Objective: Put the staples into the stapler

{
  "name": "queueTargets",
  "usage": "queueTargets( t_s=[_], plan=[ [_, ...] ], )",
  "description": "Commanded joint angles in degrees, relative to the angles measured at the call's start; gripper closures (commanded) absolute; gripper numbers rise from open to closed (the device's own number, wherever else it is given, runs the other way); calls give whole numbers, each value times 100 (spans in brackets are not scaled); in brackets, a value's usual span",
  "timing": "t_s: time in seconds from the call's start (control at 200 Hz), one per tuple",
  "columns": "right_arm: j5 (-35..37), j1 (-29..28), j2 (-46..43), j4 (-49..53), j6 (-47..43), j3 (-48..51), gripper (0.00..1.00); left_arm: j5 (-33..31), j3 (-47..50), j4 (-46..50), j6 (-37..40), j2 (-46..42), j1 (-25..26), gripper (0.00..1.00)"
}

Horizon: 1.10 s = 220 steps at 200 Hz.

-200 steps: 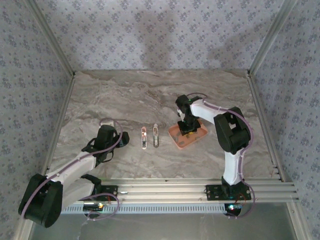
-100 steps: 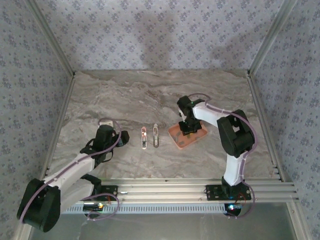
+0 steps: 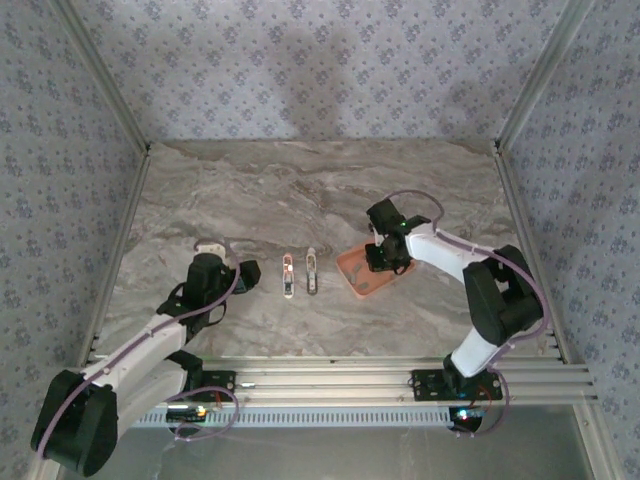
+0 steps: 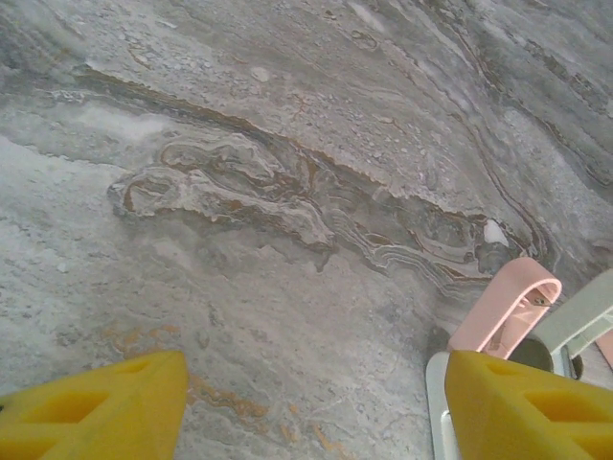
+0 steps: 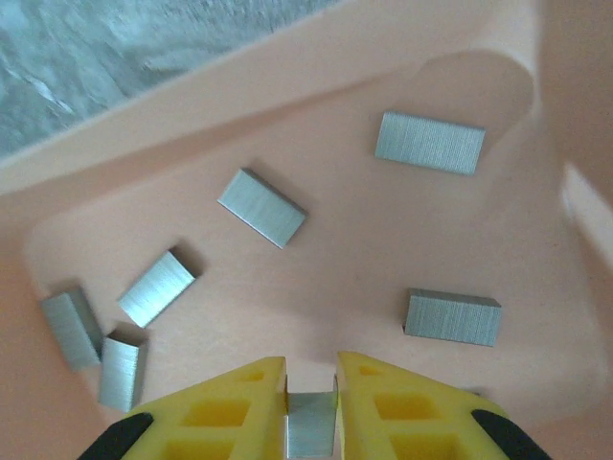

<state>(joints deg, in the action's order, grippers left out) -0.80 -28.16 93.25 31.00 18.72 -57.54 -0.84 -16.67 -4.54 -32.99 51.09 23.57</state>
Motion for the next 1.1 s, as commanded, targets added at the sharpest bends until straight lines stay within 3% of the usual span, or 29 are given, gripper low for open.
queueTargets(
  t_s=[0.0,0.42,1.094],
  plan=[
    [46,-8,-243,-405,360,158,80,119,58,-279,52,-47,-24,29],
    [391,-243,-525,-367,574,188,80,146,145,-373,92,-108,-23,28],
    [2122,-1926,-1215,-1015,2183,539,81,422,643,-1400,760,-226,-24,27]
  ],
)
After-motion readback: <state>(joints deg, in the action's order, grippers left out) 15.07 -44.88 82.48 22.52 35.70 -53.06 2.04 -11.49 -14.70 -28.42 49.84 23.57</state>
